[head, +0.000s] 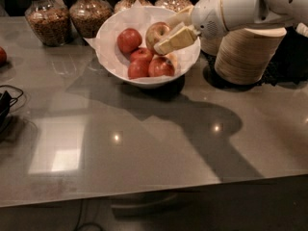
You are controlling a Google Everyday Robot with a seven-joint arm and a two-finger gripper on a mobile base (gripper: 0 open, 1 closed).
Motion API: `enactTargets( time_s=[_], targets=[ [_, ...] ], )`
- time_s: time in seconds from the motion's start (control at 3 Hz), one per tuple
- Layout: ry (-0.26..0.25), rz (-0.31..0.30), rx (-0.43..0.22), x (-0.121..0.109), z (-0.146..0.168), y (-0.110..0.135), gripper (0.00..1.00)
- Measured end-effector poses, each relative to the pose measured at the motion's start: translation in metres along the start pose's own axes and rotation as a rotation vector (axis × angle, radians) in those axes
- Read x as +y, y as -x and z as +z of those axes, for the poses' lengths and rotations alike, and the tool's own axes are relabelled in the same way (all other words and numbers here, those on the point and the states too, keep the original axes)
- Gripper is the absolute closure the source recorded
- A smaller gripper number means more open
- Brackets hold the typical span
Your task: Pick apple from white bowl
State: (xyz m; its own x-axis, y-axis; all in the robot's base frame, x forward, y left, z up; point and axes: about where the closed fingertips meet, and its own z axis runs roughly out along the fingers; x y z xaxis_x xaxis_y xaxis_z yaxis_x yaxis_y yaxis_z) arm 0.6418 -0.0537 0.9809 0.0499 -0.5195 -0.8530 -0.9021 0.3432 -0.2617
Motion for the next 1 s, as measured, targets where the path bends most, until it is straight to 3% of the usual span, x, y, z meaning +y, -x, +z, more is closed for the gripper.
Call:
enactTargets(
  time_s=[0.33, 0.67, 1.0],
  targets=[
    [0.152, -0.005, -0.076, 0.015, -0.004, 0.026, 1.0],
    [0.276, -0.035, -0.086, 0.038, -0.012, 0.043, 1.0],
    [0.276, -0.035, -0.086, 0.038, -0.012, 0.043, 1.0]
  ],
)
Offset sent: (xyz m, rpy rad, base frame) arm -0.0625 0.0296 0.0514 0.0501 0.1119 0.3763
